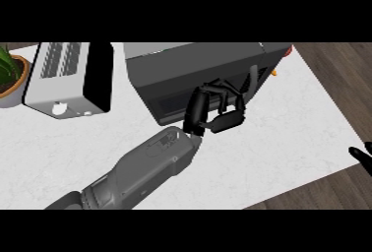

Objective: Pick up the milk, place it into the microwave and close the microwave

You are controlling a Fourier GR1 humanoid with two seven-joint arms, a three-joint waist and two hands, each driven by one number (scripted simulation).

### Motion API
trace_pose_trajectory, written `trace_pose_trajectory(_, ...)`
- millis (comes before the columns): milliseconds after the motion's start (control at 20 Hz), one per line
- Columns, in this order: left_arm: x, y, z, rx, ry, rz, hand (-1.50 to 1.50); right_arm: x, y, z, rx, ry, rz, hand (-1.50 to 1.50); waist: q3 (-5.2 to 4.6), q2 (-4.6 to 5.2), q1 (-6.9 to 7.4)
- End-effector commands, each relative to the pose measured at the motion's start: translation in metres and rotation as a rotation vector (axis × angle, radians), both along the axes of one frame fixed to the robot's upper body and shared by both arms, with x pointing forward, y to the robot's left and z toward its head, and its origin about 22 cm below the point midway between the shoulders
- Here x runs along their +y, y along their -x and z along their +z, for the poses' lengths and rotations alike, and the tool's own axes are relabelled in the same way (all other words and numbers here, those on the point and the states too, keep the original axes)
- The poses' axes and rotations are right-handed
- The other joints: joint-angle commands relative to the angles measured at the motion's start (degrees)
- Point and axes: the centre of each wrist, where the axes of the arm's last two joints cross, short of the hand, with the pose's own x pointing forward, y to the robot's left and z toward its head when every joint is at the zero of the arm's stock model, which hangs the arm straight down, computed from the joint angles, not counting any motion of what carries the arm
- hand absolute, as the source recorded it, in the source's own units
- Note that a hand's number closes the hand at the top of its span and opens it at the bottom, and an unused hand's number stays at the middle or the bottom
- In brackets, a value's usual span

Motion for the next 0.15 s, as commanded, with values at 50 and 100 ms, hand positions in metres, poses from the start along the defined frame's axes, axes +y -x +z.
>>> trace_pose_trajectory(50,0.0119,-0.0234,0.003,0.029,-0.012,0.106,1.5,0.0028,-0.0002,0.0049,-0.007,0.001,0.023,-1.5,-0.11,1.02,-0.28)
trace_pose_trajectory(100,0.0119,-0.0236,0.0027,0.026,-0.014,0.107,1.5,0.0006,0.0002,0.006,-0.003,0.013,0.015,-1.5,-0.11,0.92,-0.49)
